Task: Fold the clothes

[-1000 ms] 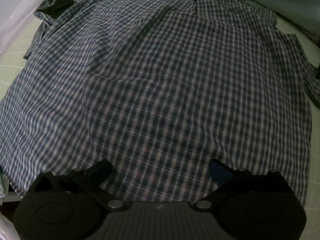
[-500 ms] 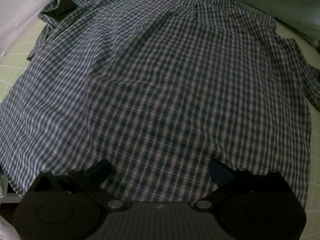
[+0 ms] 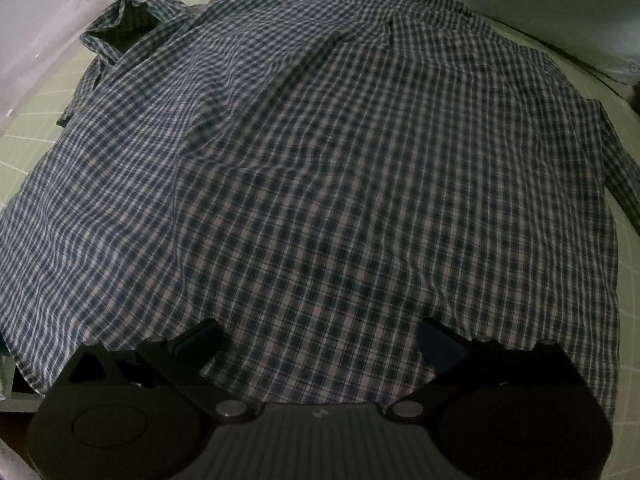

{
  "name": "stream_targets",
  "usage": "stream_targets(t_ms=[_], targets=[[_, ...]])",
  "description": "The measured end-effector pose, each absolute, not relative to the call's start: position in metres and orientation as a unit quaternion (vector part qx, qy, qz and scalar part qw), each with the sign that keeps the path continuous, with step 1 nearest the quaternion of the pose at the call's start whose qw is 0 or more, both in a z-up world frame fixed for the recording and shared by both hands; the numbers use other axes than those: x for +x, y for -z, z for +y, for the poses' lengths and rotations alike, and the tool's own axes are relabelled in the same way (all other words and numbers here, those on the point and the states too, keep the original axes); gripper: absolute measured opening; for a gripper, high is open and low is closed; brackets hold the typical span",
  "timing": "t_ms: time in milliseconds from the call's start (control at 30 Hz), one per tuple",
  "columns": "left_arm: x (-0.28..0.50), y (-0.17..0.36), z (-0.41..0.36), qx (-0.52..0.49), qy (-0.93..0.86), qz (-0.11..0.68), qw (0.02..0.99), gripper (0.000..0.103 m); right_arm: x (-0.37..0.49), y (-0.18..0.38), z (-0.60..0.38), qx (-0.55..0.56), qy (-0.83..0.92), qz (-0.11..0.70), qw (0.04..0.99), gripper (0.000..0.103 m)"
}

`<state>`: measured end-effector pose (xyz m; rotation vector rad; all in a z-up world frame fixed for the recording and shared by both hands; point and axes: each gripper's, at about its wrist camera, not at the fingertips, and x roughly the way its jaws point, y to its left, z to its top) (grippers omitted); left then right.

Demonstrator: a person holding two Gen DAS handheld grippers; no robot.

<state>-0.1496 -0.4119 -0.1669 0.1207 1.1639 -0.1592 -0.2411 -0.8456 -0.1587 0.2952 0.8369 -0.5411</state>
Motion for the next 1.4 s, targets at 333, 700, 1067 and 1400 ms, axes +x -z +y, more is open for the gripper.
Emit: stream_targets(t_ms=[333,700,1067,1400], targets=[[-0.151,0.167,-0.412,0.056,0.071,0.55,0.83,0.103,-0.255,0.153,-0.865,0.193,0.304,0.378,0.853,0.077],[-0.148,0.167,-0.416,0.054,0.066,0.552,0.829,0.103,-0.238,0.164,-0.913,0.202,0.35,0.383,0.83,0.092],[-0.149,0.166,-0.417,0.052,0.061,0.555,0.828,0.103,-0.248,0.159,-0.905,0.183,0.314,0.364,0.858,0.012],[-0.149,0.166,-0.415,0.051,0.059,0.554,0.829,0.103,-0.257,0.146,-0.926,0.175,0.373,0.356,0.839,0.035]])
